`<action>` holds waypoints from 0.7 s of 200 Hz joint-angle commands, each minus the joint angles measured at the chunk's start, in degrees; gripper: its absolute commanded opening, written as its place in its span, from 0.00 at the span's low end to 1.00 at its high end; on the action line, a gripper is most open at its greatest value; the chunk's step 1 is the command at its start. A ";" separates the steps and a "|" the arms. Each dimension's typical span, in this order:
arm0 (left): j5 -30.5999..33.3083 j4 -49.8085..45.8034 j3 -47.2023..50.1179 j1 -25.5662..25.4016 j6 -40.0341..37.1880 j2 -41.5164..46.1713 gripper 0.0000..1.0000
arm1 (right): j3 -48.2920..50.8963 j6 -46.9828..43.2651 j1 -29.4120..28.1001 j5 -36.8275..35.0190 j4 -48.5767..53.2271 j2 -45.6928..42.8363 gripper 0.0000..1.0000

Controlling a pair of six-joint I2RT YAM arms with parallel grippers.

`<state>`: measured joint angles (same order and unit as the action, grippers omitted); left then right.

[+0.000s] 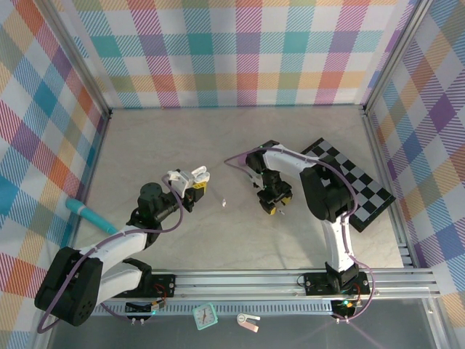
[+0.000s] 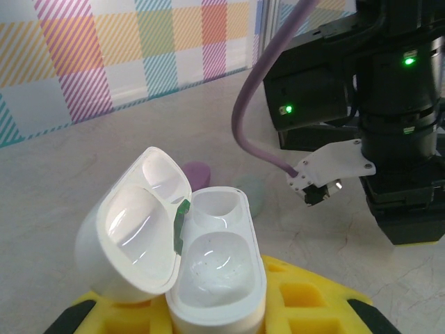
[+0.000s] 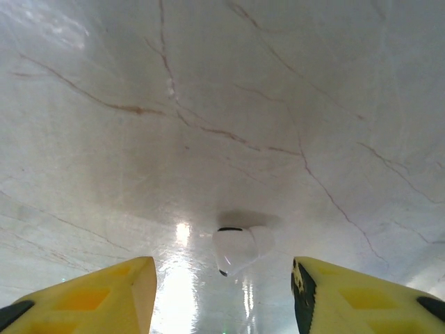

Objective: Insert wireless bluetooth earbuds into charging case

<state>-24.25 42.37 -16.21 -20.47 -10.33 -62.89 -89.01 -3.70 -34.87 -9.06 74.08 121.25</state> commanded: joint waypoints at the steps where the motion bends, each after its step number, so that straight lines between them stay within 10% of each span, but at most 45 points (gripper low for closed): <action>1: -1.76 1.61 -0.48 0.61 -0.66 1.09 0.05 | -1.46 -1.48 -0.20 -1.19 4.49 2.02 0.53; 140: -2.65 0.95 -0.70 0.61 -0.59 1.22 0.05 | -4.55 -3.33 -0.10 -1.76 4.40 6.93 0.42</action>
<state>-25.89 42.17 -16.21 -20.47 -10.33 -62.61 -92.49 -5.41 -34.89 -10.55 76.58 126.32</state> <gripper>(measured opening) 0.208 0.425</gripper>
